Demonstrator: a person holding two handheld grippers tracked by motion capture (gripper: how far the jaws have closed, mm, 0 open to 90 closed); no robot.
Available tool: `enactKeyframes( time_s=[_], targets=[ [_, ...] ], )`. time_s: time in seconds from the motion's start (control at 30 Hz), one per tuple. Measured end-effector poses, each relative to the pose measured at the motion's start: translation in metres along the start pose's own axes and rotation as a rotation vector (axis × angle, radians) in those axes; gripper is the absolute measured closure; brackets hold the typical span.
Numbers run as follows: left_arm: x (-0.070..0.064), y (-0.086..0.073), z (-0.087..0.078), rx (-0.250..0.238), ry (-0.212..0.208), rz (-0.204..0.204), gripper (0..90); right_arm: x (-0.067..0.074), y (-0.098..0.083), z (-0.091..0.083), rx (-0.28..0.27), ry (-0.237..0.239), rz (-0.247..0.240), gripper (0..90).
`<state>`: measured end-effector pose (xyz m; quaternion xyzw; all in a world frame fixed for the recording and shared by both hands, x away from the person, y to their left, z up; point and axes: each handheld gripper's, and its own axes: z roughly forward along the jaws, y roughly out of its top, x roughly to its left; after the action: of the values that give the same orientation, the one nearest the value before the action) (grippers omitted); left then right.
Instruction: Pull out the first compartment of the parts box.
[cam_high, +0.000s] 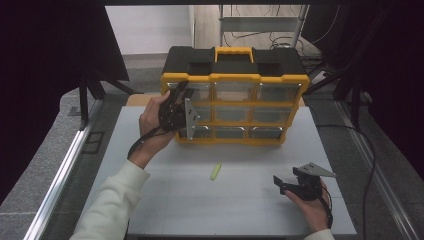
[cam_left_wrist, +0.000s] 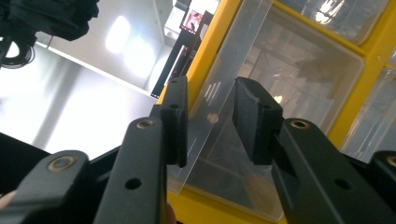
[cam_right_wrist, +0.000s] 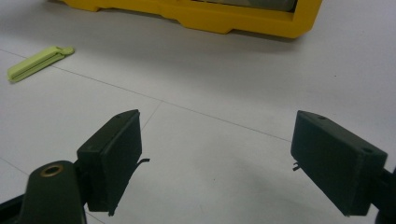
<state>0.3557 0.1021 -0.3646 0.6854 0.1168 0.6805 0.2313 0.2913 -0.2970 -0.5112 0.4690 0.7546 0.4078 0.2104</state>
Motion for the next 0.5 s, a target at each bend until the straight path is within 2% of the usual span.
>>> enactKeyframes(
  time_s=[0.2, 0.5],
  targets=[
    [-0.0017, -0.0006, 0.0003, -0.002, 0.021, 0.018, 68.0, -0.0002, -0.0001, 0.0000, -0.002, 0.003, 0.003, 16.6],
    [-0.0020, -0.0013, 0.0000, -0.005, 0.025, 0.017, 68.4, -0.0003, 0.0000, 0.0000, -0.003, 0.003, 0.003, 16.6]
  ],
)
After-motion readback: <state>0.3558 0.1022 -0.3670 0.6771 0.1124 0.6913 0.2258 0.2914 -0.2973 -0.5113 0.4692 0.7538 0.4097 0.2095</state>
